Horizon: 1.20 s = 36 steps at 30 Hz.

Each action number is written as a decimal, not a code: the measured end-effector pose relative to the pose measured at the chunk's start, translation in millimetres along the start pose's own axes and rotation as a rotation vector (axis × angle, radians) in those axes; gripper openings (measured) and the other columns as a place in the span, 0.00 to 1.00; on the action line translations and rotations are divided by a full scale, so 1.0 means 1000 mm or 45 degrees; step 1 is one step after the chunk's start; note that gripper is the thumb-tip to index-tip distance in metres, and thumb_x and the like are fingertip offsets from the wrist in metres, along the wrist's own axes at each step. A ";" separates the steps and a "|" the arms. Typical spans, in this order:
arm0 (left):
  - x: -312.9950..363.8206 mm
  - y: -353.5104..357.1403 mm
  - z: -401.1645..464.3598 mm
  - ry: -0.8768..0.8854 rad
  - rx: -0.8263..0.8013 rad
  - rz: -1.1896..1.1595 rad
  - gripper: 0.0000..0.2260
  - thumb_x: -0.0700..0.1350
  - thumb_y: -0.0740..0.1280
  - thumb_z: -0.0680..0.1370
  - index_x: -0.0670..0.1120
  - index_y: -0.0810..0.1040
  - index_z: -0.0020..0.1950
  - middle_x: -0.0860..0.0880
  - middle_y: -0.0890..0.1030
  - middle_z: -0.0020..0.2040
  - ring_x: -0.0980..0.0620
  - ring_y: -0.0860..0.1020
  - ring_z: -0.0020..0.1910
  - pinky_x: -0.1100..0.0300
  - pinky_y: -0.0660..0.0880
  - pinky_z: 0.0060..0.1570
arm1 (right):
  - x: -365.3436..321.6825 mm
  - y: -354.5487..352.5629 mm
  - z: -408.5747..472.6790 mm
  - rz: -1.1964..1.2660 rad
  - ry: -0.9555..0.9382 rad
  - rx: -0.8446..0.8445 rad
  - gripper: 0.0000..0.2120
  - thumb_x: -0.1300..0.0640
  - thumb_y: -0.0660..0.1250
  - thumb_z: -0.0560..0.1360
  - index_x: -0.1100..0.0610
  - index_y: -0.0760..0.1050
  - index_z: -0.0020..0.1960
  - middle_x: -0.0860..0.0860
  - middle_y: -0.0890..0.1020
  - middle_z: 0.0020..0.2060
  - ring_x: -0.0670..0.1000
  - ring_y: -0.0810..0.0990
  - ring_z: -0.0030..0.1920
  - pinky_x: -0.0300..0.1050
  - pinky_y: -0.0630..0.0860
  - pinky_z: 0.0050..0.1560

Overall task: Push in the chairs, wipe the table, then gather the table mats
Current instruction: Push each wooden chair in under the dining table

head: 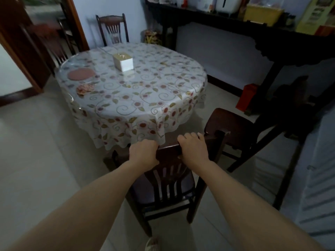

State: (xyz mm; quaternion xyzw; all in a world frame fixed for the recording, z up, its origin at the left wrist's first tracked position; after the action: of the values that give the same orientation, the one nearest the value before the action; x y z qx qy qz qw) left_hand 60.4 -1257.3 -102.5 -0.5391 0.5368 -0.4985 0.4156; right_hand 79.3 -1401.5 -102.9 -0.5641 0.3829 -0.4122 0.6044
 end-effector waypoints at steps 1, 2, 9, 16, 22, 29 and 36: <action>-0.006 -0.006 0.012 -0.012 0.020 -0.001 0.14 0.52 0.73 0.68 0.48 0.77 0.50 0.50 0.79 0.48 0.48 0.78 0.48 0.55 0.74 0.41 | 0.001 -0.004 0.015 -0.012 -0.019 0.023 0.14 0.56 0.68 0.72 0.56 0.70 0.56 0.53 0.76 0.54 0.56 0.72 0.58 0.52 0.62 0.66; -0.014 -0.012 0.027 -0.018 0.036 -0.016 0.15 0.53 0.73 0.68 0.48 0.76 0.50 0.49 0.79 0.48 0.48 0.78 0.48 0.56 0.73 0.42 | 0.002 -0.007 0.033 -0.023 -0.040 0.038 0.13 0.57 0.68 0.72 0.55 0.70 0.55 0.53 0.76 0.54 0.55 0.72 0.57 0.51 0.63 0.64; -0.059 -0.048 0.113 -0.061 0.095 -0.119 0.18 0.55 0.75 0.65 0.50 0.76 0.49 0.51 0.79 0.48 0.48 0.78 0.49 0.56 0.71 0.41 | 0.013 -0.021 0.137 -0.155 -0.033 0.007 0.22 0.58 0.74 0.67 0.56 0.71 0.59 0.54 0.75 0.54 0.56 0.72 0.60 0.59 0.54 0.73; -0.081 -0.066 0.165 -0.093 0.094 -0.116 0.18 0.55 0.75 0.65 0.49 0.75 0.49 0.50 0.78 0.47 0.49 0.77 0.48 0.56 0.68 0.41 | 0.021 -0.029 0.205 -0.104 -0.113 -0.158 0.24 0.50 0.78 0.63 0.54 0.70 0.53 0.51 0.78 0.48 0.53 0.77 0.51 0.47 0.70 0.53; -0.102 -0.078 0.215 -0.165 0.086 -0.150 0.21 0.55 0.76 0.64 0.49 0.74 0.52 0.51 0.78 0.48 0.49 0.77 0.49 0.53 0.73 0.45 | 0.030 -0.032 0.269 -0.107 -0.273 -0.256 0.27 0.46 0.77 0.64 0.54 0.68 0.55 0.51 0.78 0.50 0.53 0.77 0.52 0.46 0.67 0.44; -0.109 -0.099 0.272 -0.291 0.045 -0.085 0.20 0.56 0.75 0.65 0.49 0.71 0.49 0.52 0.71 0.43 0.51 0.72 0.45 0.58 0.63 0.38 | 0.047 -0.026 0.348 -0.083 -0.445 -0.294 0.27 0.43 0.77 0.64 0.53 0.68 0.53 0.50 0.78 0.48 0.54 0.77 0.49 0.47 0.70 0.42; -0.105 -0.093 0.308 -0.427 0.062 -0.006 0.19 0.55 0.75 0.67 0.49 0.69 0.46 0.50 0.75 0.45 0.48 0.77 0.47 0.57 0.69 0.39 | 0.057 -0.011 0.391 -0.062 -0.605 -0.241 0.27 0.45 0.76 0.66 0.52 0.68 0.57 0.50 0.77 0.49 0.54 0.77 0.52 0.48 0.67 0.45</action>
State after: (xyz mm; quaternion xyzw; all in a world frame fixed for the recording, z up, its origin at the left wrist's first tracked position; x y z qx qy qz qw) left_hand 386.2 -1172.1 -69.3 -0.6057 0.4465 -0.4154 0.5111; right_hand 462.5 -1311.7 -64.1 -0.7082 0.2533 -0.2448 0.6118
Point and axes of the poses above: each hand's wrist, its own z-axis towards the middle knuckle, its own y-axis out of the palm, x = y × z, the point moved 5 cm from there along z, towards the middle knuckle
